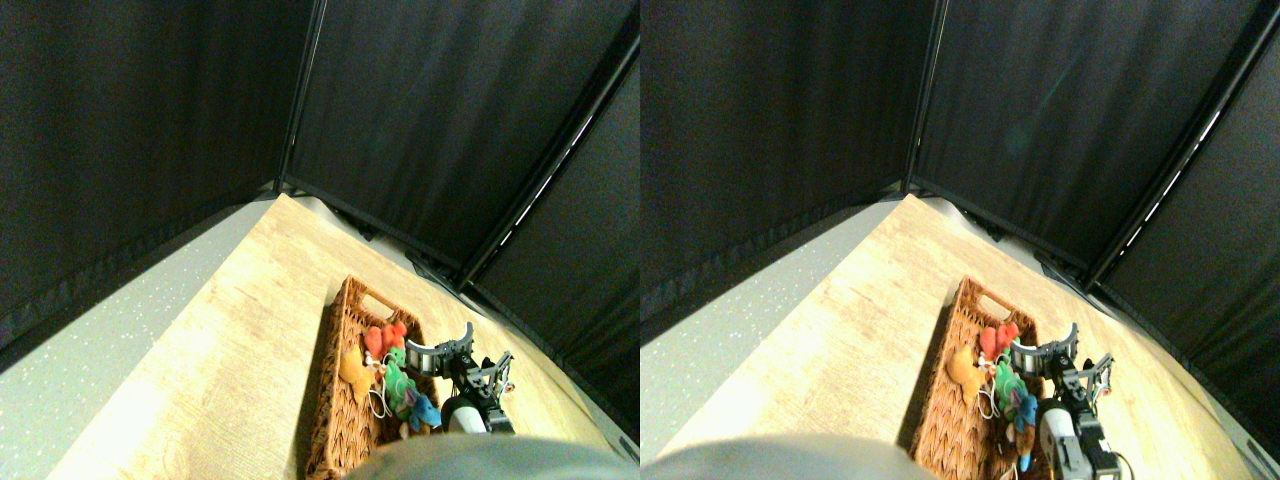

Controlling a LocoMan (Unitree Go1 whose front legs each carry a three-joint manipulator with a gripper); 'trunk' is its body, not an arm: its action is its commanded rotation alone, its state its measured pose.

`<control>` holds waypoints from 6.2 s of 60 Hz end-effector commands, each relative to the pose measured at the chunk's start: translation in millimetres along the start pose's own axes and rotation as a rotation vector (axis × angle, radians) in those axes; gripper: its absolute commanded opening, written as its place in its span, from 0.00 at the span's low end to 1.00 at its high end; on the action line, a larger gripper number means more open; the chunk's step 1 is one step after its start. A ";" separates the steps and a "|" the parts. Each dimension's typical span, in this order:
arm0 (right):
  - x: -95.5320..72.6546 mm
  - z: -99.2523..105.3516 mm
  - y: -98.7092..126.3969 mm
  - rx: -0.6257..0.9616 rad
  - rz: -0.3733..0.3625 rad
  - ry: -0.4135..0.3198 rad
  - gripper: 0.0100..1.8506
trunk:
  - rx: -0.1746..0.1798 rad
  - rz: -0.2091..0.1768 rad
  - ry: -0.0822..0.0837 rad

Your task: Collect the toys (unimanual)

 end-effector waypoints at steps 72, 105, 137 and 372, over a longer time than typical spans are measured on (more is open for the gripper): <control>-84.6 101.3 -116.9 0.174 -0.016 -0.465 0.59 | 0.201 -0.179 0.099; -95.5 86.0 -108.6 0.227 -0.023 -0.471 0.57 | 0.175 -0.182 0.098; -97.7 36.4 -128.8 0.365 -0.116 -0.441 0.53 | 0.153 -0.150 0.101; -9.6 18.0 -3.8 0.014 0.032 -0.070 0.59 | 0.023 -0.037 0.013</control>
